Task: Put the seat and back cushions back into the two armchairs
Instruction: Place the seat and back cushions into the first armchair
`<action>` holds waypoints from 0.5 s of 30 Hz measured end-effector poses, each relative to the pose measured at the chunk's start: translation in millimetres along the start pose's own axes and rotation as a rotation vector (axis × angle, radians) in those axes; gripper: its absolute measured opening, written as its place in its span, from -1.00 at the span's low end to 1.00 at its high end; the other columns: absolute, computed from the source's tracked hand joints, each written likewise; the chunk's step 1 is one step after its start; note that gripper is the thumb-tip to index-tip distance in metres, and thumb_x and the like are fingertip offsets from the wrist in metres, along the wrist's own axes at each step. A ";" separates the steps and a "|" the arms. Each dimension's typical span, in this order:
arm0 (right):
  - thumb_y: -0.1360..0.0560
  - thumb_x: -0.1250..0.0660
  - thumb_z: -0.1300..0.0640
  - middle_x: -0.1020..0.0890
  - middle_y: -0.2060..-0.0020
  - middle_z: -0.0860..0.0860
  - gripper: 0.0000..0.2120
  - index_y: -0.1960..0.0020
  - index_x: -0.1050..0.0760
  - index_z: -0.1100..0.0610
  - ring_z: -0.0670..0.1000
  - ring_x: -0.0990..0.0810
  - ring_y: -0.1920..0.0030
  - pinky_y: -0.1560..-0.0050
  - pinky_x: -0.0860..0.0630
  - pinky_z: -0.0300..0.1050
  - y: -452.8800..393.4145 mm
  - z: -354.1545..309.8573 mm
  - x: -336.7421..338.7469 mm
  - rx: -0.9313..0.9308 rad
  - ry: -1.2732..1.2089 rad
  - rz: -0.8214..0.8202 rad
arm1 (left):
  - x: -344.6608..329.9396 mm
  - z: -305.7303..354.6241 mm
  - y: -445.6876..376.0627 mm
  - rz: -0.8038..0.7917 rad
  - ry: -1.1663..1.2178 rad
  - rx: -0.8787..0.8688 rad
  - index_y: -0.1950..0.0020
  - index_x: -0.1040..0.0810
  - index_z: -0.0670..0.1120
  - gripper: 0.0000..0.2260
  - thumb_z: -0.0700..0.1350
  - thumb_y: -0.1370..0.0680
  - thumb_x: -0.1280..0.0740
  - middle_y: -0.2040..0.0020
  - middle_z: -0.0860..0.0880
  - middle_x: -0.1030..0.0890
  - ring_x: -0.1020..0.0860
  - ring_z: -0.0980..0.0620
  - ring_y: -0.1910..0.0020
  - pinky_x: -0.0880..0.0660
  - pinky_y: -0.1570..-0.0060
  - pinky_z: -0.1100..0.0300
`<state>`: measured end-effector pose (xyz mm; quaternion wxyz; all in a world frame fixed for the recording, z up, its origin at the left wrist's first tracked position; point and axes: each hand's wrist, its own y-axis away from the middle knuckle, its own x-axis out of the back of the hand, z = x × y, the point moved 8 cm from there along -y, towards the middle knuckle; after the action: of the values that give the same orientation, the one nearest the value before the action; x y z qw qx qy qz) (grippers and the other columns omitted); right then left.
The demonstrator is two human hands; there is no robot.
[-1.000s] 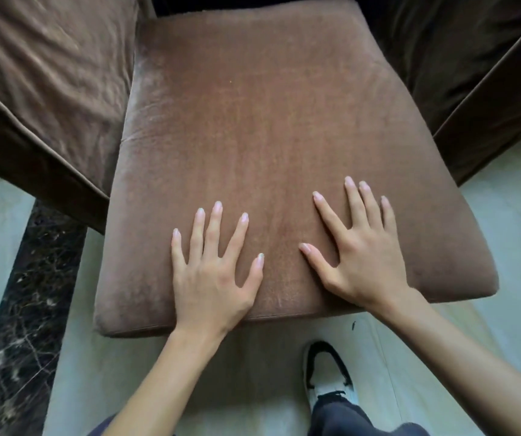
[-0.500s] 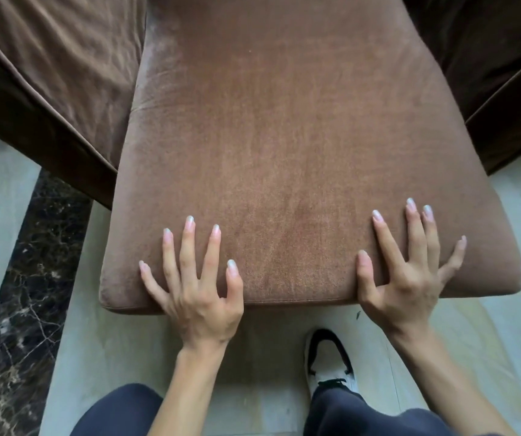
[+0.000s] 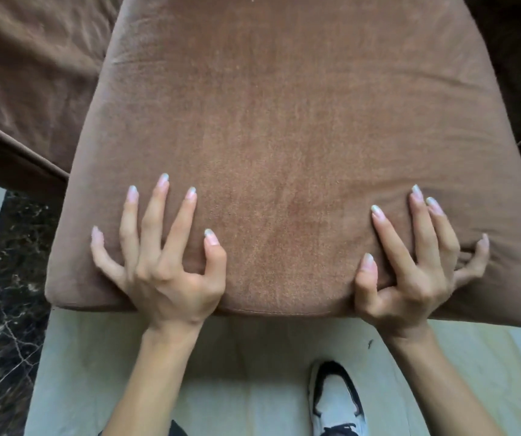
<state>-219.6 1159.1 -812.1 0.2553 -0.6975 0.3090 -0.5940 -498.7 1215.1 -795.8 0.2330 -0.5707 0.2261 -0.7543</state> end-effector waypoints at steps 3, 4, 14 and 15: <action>-0.53 -0.14 -0.12 -0.54 -0.43 0.18 -0.52 -0.30 -0.65 0.00 0.18 -0.53 -0.42 -0.32 -0.12 0.59 -7.2 6.7 -12.3 0.015 -0.014 -0.013 | -11.8 4.1 -4.7 0.003 -0.005 0.007 -0.35 -0.61 0.06 -0.60 0.09 -0.58 -0.19 -0.47 0.01 -0.49 -0.37 -0.08 -0.53 -0.14 -0.39 -0.46; -0.53 -0.14 -0.12 -0.54 -0.42 0.19 -0.52 -0.30 -0.64 0.00 0.19 -0.54 -0.41 -0.32 -0.12 0.59 -10.2 7.6 -13.3 0.023 -0.026 -0.008 | -13.6 4.8 -3.9 0.009 -0.009 0.007 -0.34 -0.62 0.05 -0.61 0.09 -0.59 -0.18 -0.47 0.00 -0.50 -0.38 -0.10 -0.53 -0.14 -0.39 -0.47; -0.55 -0.14 -0.13 -0.56 -0.42 0.15 -0.53 -0.29 -0.66 0.00 0.13 -0.55 -0.41 -0.36 -0.15 0.54 -94.4 26.2 -95.3 0.056 -0.080 0.035 | -81.4 17.2 -81.3 0.102 -0.011 0.047 -0.31 -0.63 0.10 -0.64 0.06 -0.57 -0.23 -0.45 0.07 -0.52 -0.37 -0.06 -0.53 -0.10 -0.42 -0.45; -0.56 -0.12 -0.14 -0.56 -0.42 0.14 -0.52 -0.29 -0.66 0.00 0.12 -0.55 -0.41 -0.37 -0.15 0.53 -102.5 27.5 -109.5 0.046 -0.073 0.031 | -92.9 18.5 -91.5 0.108 -0.018 0.054 -0.32 -0.62 0.12 -0.64 0.06 -0.58 -0.21 -0.46 0.08 -0.51 -0.36 -0.05 -0.53 -0.09 -0.43 -0.45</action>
<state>-190.7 1308.8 -816.0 0.2914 -0.7077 0.2966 -0.5712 -467.1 1342.6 -805.9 0.2907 -0.5580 0.2341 -0.7412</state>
